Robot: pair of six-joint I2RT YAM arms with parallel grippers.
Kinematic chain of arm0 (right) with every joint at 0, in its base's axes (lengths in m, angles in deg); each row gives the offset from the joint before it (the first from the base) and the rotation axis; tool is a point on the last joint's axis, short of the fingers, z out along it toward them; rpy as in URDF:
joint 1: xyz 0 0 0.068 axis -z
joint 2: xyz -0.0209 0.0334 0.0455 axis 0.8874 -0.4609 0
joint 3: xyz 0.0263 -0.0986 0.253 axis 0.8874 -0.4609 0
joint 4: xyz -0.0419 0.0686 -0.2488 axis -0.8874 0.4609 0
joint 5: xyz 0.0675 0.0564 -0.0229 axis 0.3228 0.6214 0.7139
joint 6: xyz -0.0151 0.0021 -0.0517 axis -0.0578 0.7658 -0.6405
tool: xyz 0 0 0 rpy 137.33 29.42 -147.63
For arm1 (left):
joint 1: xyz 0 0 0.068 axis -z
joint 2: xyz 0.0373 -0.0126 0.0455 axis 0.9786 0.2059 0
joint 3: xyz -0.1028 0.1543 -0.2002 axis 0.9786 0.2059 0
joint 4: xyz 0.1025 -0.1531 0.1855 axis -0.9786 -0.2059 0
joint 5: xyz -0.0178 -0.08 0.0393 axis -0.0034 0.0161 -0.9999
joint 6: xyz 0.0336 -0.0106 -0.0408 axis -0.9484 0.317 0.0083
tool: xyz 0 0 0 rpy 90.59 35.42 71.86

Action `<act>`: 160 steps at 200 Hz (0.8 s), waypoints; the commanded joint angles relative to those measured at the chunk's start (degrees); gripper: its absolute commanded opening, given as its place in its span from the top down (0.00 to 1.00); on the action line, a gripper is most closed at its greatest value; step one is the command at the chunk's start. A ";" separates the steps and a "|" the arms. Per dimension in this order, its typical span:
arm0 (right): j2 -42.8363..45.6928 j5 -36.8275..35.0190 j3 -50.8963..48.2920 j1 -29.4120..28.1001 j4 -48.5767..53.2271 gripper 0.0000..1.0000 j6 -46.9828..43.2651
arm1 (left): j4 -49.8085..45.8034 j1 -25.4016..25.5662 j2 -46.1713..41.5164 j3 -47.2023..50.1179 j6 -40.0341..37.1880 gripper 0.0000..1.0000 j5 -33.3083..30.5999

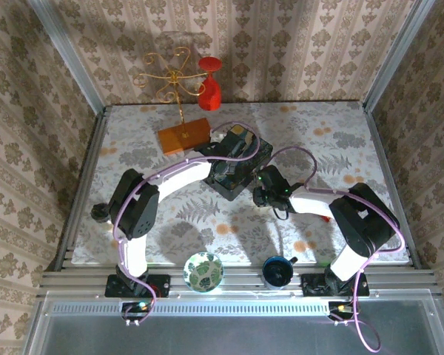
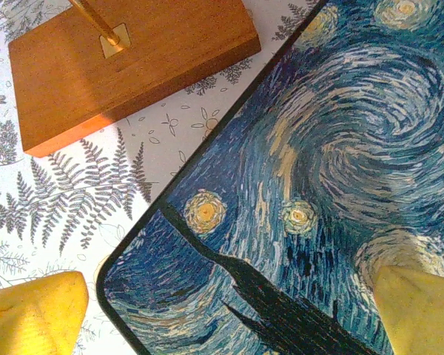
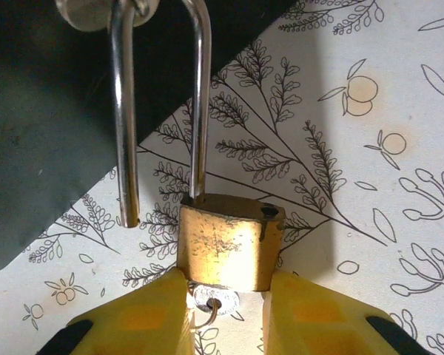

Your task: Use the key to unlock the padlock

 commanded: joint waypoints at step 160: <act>2.64 28.32 -8.88 12.73 -20.94 0.68 2.46 | -2.98 0.49 -2.39 1.76 -0.45 0.00 -3.33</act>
